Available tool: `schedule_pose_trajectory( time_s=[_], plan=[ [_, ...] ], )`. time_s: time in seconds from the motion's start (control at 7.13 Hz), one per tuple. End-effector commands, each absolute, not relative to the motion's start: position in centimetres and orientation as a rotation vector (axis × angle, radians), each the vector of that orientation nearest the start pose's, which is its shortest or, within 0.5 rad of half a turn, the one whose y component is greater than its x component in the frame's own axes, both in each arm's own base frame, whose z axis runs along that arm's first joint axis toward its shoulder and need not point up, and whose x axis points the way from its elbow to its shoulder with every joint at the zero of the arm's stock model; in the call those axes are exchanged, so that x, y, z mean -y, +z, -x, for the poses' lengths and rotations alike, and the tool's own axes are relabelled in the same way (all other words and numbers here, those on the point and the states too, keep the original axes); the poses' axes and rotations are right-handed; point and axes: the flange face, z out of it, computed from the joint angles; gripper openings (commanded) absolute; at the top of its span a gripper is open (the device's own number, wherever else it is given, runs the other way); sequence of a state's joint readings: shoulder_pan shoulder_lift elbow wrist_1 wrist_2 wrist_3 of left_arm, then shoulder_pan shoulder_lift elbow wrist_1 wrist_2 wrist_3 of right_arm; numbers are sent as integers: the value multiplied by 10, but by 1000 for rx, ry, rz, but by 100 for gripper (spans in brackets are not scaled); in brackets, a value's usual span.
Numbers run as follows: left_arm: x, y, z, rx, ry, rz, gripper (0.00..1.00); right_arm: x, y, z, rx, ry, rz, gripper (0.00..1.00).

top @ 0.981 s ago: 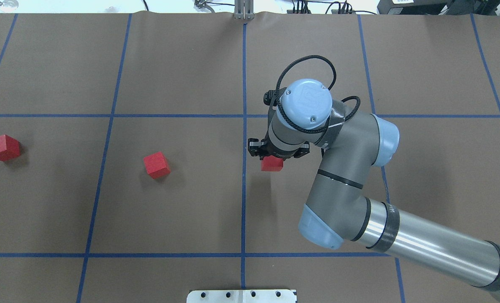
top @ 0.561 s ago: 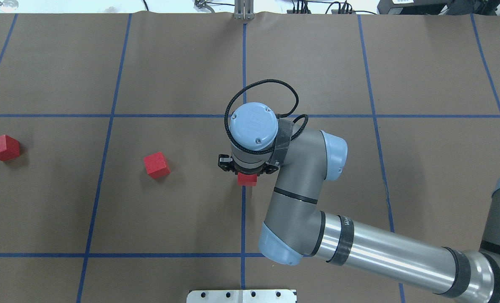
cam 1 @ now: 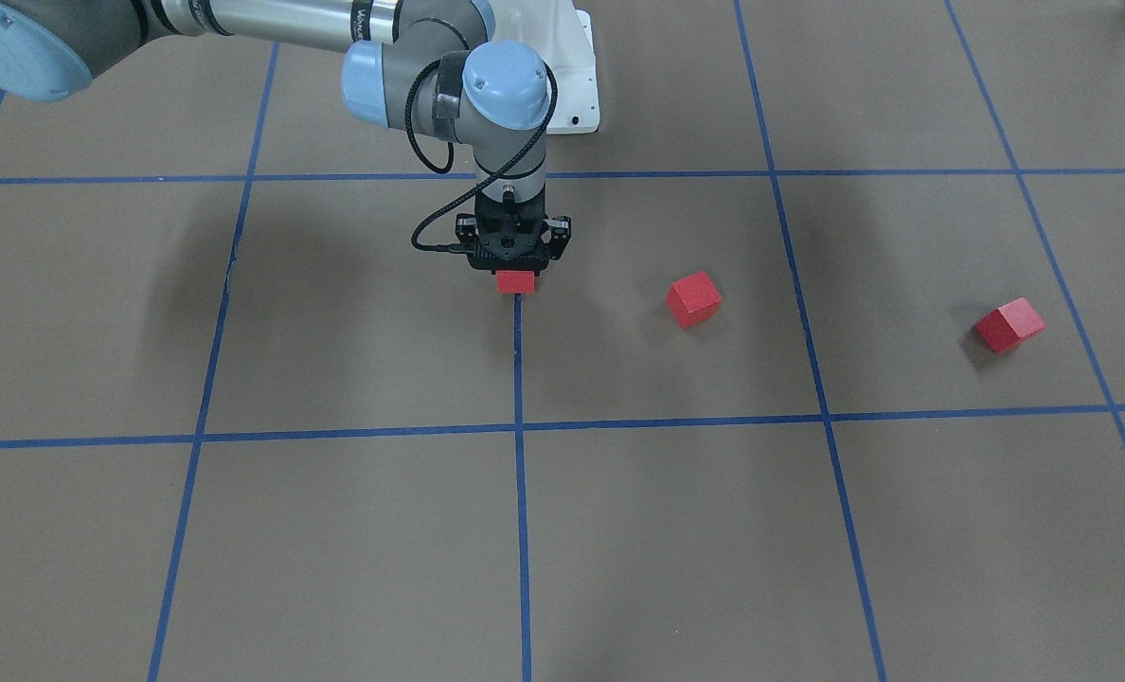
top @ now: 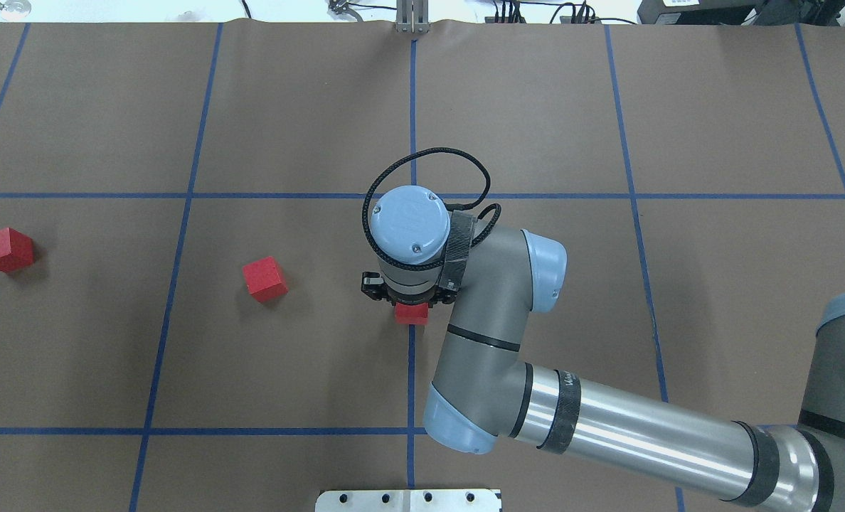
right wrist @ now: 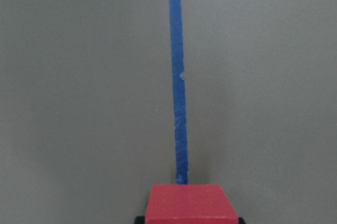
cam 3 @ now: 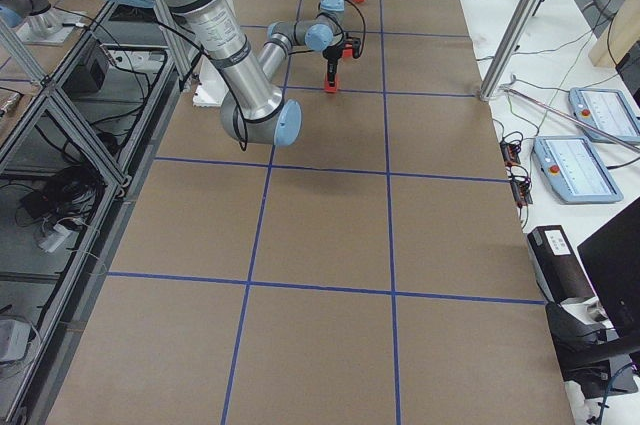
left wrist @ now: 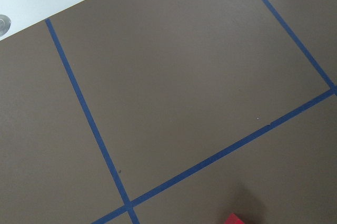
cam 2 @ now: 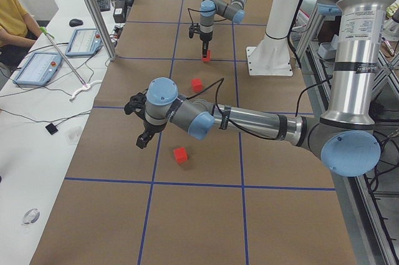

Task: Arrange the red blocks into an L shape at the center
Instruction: 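Lower the cube onto the center and open the right gripper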

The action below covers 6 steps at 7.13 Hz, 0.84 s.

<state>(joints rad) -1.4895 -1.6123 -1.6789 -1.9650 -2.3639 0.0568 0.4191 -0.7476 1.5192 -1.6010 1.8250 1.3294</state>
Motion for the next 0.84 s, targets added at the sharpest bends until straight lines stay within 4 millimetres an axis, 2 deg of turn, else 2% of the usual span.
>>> schedule_pose_trajectory(
  time_s=[0.0, 0.14, 0.42, 0.7],
  plan=[
    [532, 536, 19, -782, 344, -509, 100, 395, 184, 626, 774, 68, -6, 35],
    [532, 536, 19, -782, 344, -509, 100, 395, 185, 627, 770, 66, -6, 37],
    [533, 538, 19, -780, 342, -505, 100, 395, 186, 627, 770, 65, -7, 50],
    [534, 537, 19, -780, 343, -506, 100, 395, 184, 627, 775, 64, -9, 57]
  ],
)
